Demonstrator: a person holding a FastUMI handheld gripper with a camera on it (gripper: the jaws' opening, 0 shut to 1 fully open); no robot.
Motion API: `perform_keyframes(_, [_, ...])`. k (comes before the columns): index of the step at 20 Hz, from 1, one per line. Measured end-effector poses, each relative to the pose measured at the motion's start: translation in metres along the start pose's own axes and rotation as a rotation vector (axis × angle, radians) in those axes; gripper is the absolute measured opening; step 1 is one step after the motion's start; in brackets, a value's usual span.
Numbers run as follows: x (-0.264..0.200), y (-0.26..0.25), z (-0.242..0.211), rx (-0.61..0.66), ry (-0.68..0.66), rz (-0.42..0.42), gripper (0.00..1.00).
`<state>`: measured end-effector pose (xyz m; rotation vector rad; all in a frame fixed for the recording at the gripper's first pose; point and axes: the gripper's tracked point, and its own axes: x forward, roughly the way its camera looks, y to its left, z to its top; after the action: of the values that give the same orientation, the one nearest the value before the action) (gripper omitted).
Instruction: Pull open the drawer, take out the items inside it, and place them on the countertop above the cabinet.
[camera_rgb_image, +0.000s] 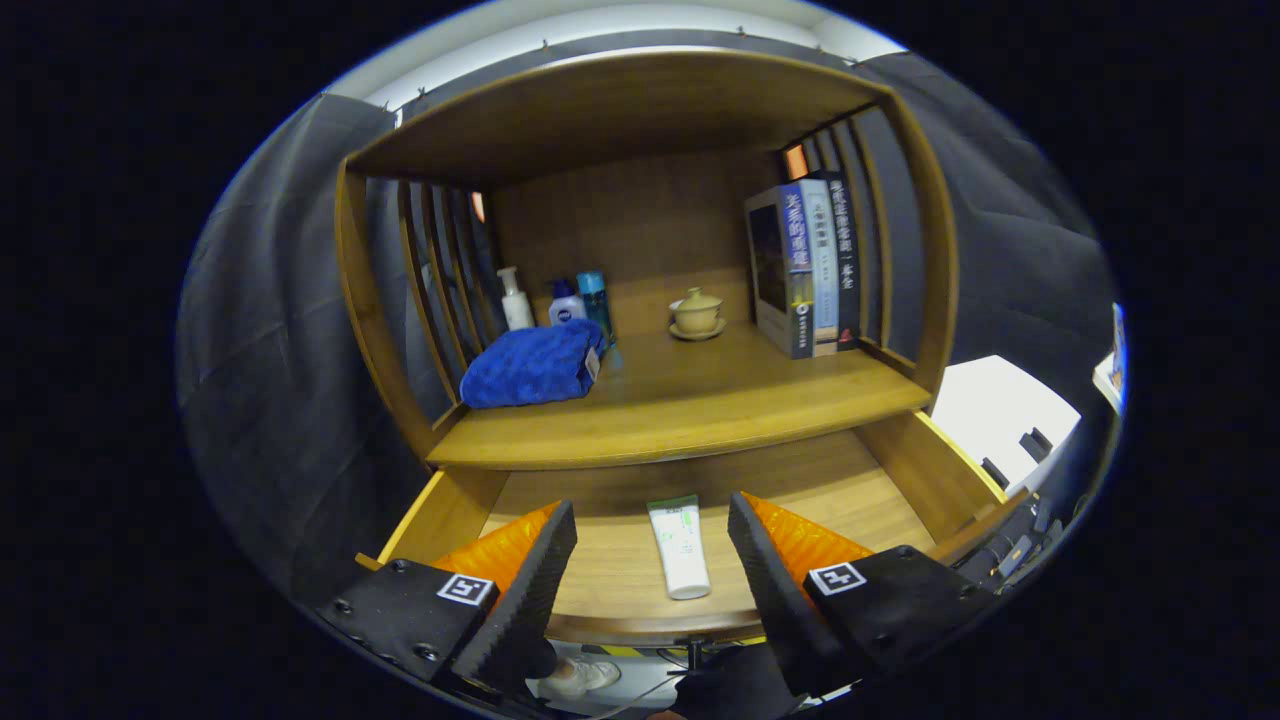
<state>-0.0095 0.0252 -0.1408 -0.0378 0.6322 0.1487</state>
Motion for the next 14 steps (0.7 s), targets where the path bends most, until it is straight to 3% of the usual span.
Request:
perform_keyframes(6, [0.053,-0.008,-0.023,-0.069,0.243,-0.024,0.99])
perform_keyframes(14, [0.087,-0.014,-0.074,-0.136,0.558,-0.057,0.99])
